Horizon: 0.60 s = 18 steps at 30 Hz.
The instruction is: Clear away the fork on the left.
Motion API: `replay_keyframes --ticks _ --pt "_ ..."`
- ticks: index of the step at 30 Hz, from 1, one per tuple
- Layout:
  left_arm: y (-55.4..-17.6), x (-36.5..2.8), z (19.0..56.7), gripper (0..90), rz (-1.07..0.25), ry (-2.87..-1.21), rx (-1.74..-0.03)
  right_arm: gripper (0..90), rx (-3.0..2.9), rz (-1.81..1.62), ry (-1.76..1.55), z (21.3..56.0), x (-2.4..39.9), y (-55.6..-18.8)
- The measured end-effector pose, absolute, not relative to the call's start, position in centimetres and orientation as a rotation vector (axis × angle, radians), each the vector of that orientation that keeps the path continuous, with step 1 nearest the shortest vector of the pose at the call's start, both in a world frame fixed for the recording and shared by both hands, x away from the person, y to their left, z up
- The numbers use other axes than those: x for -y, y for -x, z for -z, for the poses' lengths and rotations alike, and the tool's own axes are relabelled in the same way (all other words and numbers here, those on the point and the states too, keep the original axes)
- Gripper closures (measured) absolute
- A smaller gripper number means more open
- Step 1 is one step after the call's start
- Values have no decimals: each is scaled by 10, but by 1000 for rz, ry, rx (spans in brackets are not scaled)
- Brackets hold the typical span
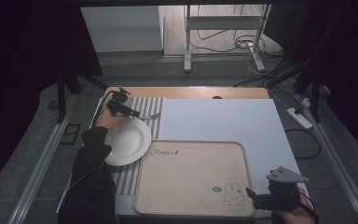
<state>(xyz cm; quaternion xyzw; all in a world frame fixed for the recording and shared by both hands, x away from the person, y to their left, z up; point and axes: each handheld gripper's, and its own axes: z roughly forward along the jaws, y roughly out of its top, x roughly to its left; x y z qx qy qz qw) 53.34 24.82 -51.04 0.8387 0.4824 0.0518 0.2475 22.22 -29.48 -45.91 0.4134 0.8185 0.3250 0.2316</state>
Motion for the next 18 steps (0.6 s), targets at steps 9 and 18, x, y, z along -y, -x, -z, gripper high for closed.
replay_keyframes --ticks 9,18 --pt "-543 -216 524 43 -155 -2440 -1244 0 -2247 -896 -1135 459 295 -222" --pt "-547 -224 517 348 -189 -2497 -1195 0 -2247 -900 -1133 459 295 -222"
